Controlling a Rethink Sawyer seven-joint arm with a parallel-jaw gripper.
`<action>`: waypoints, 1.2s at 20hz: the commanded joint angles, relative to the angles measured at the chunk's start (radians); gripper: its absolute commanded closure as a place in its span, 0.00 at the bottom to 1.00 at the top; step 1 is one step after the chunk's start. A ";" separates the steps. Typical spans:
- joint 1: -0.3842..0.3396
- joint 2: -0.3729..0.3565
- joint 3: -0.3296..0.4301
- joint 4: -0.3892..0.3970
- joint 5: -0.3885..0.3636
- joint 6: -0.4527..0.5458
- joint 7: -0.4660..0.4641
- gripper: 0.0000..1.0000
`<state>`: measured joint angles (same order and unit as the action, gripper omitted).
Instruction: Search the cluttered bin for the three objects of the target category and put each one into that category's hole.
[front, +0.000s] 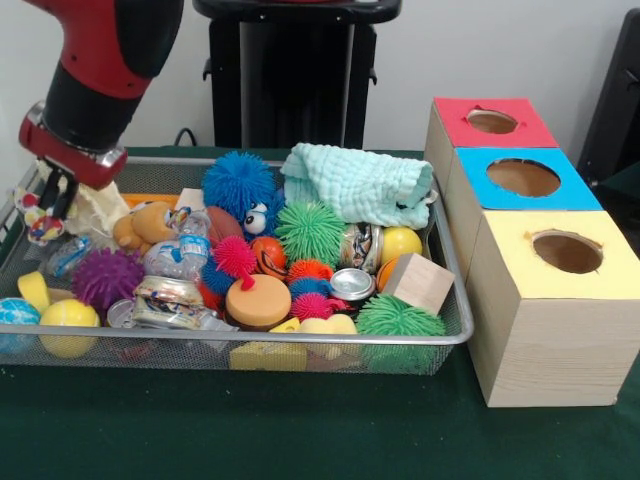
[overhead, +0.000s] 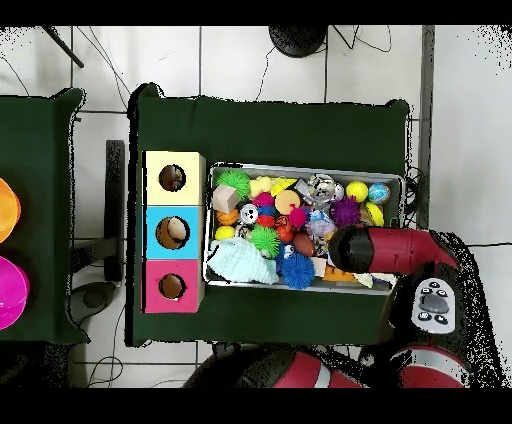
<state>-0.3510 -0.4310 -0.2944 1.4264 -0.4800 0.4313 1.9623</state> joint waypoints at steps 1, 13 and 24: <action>0.062 -0.157 0.114 0.127 0.075 0.041 0.075 1.00; 0.100 -0.270 0.164 0.219 0.155 0.034 0.085 1.00; 0.200 -0.282 0.155 0.307 0.322 0.109 0.195 1.00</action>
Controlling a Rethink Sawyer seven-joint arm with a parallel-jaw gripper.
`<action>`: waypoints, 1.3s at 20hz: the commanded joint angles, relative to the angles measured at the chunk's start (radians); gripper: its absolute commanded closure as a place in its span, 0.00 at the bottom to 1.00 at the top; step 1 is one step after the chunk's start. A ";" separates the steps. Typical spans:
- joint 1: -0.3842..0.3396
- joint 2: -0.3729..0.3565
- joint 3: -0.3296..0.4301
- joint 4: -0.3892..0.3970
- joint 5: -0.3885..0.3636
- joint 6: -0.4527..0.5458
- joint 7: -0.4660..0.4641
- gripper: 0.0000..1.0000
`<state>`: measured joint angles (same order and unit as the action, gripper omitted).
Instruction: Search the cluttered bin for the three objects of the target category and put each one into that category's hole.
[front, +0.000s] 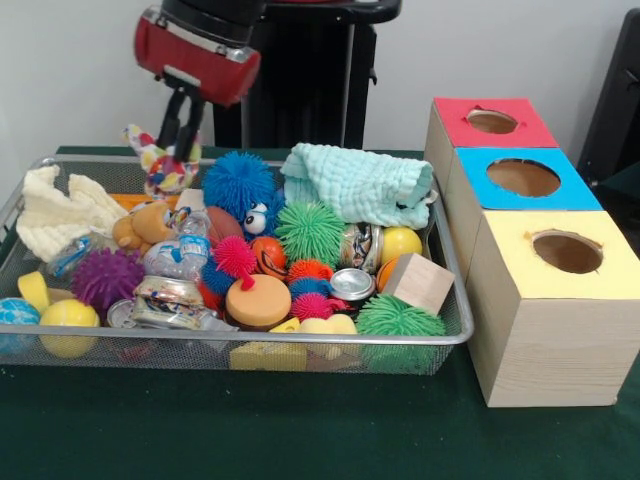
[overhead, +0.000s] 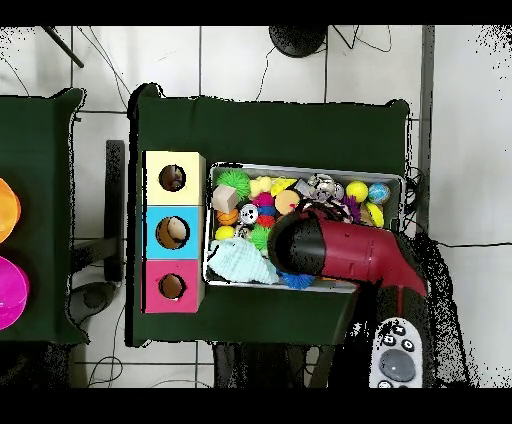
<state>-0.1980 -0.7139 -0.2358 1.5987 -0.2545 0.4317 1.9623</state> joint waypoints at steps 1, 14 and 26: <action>0.063 0.001 0.086 0.140 0.108 0.108 0.204 1.00; 0.279 0.020 -0.032 0.189 0.259 0.091 0.328 1.00; 0.412 0.023 -0.080 0.188 0.388 0.094 0.344 1.00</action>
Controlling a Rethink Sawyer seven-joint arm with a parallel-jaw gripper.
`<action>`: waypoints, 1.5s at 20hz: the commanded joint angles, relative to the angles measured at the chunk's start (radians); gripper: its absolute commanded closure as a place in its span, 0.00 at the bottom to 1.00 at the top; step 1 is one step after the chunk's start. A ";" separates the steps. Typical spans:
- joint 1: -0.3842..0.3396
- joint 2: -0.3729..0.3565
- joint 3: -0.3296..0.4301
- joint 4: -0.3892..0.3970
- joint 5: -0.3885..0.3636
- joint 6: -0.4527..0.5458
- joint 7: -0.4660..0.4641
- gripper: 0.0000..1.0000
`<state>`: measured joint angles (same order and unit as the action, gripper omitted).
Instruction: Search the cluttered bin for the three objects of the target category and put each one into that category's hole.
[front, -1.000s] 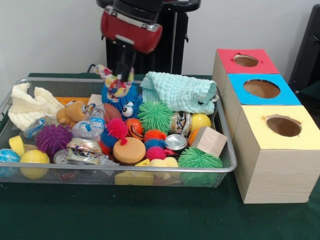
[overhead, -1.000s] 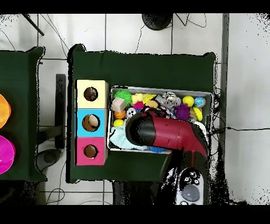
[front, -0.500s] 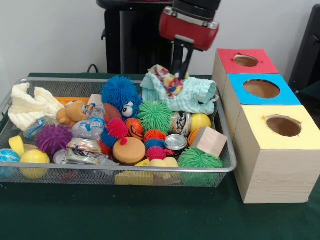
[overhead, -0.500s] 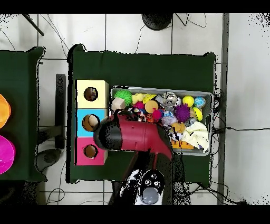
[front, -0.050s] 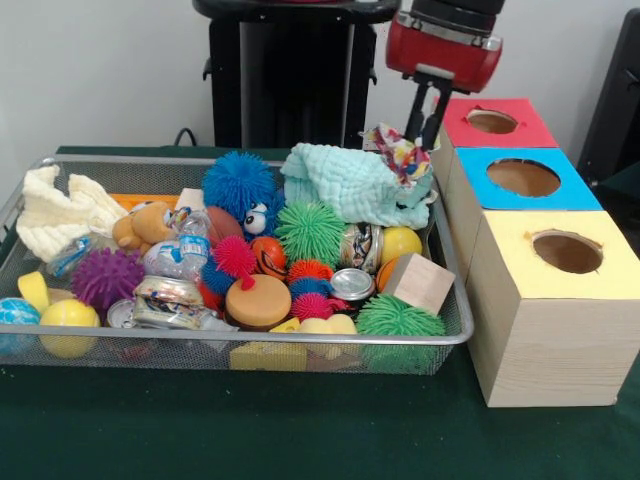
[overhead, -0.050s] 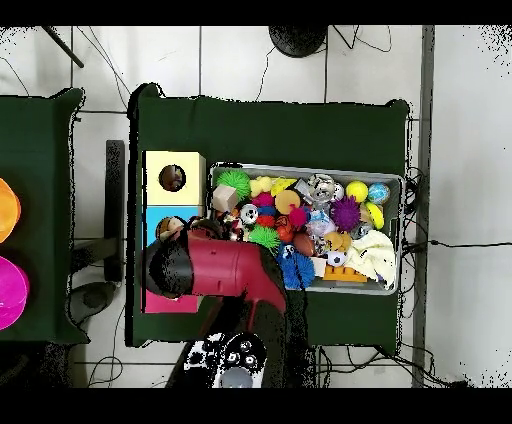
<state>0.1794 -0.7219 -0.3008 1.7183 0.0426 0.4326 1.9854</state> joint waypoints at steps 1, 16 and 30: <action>0.046 0.032 -0.019 0.066 0.102 0.099 0.328 1.00; 0.158 0.078 -0.063 0.000 0.206 0.145 0.393 1.00; 0.168 0.144 0.011 -0.119 0.288 0.142 0.381 1.00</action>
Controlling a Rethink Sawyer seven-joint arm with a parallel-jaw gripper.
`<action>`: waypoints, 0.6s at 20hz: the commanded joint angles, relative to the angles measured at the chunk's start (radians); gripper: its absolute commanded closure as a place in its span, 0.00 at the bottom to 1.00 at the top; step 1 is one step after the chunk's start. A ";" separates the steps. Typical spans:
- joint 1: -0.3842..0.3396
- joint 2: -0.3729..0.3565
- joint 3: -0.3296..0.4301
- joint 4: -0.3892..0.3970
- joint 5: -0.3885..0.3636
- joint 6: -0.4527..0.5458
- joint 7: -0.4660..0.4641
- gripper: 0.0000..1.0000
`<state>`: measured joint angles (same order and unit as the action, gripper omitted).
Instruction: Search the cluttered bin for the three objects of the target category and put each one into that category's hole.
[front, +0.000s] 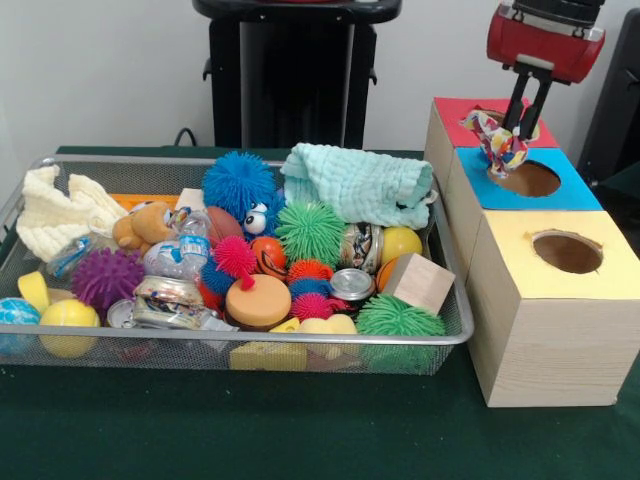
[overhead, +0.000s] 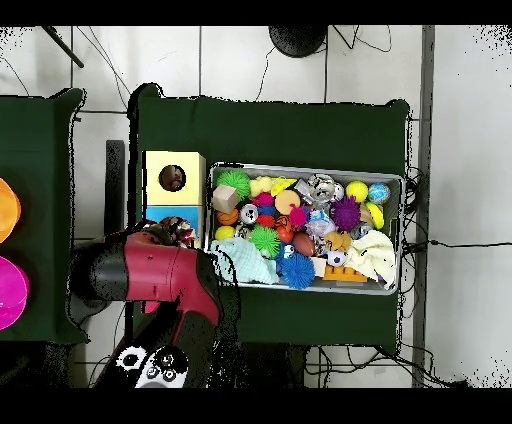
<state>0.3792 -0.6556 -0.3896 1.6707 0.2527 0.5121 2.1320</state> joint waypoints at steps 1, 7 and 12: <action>-0.029 0.086 0.101 -0.083 0.082 0.066 0.234 1.00; -0.013 0.152 0.079 -0.181 0.064 0.058 0.196 1.00; 0.022 0.162 0.040 -0.273 0.037 0.080 0.181 1.00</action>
<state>0.3863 -0.5546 -0.3904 1.5276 0.2837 0.5123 2.1320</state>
